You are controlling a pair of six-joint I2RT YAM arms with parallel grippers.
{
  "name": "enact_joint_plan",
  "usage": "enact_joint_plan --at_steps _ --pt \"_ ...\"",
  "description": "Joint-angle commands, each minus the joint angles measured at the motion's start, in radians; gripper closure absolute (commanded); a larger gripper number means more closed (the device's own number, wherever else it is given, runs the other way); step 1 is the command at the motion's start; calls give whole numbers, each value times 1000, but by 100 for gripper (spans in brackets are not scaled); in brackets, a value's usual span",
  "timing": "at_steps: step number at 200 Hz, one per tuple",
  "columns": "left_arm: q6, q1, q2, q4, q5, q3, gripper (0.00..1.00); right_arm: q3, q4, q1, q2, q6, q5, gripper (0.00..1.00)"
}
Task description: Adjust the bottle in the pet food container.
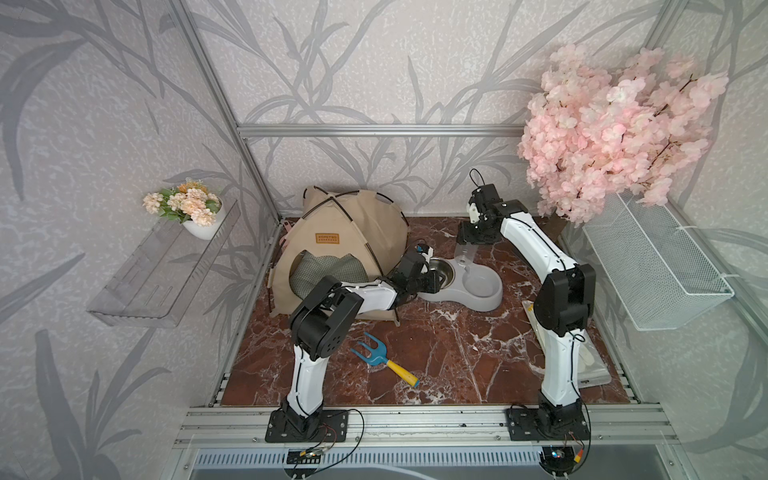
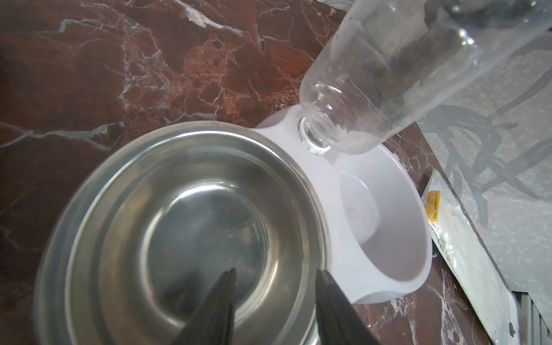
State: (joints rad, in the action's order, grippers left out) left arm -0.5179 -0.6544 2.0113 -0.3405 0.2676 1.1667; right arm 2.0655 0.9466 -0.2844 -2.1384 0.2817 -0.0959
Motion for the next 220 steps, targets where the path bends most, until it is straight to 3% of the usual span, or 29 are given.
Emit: enact_joint_plan --at_steps 1,50,74,92,110,151,191,220 --pt "-33 9 60 158 25 -24 53 72 215 -1 -66 5 -24 31" --pt "-45 29 37 149 40 -29 53 315 340 5 -29 -87 2 14" --pt "-60 29 31 123 67 -29 53 428 412 5 -3 -111 39 11" --pt "-81 28 20 95 76 -32 52 417 425 4 50 -99 42 10" --pt "-103 21 12 72 88 -25 52 260 356 -10 159 -75 40 10" --pt "-92 1 -13 153 85 57 49 -361 -56 -18 519 69 -25 12" --pt "9 15 -144 411 -128 81 42 -663 -170 -15 687 134 -47 16" --pt "4 53 -196 443 -209 45 31 -797 -219 -16 736 158 -73 17"
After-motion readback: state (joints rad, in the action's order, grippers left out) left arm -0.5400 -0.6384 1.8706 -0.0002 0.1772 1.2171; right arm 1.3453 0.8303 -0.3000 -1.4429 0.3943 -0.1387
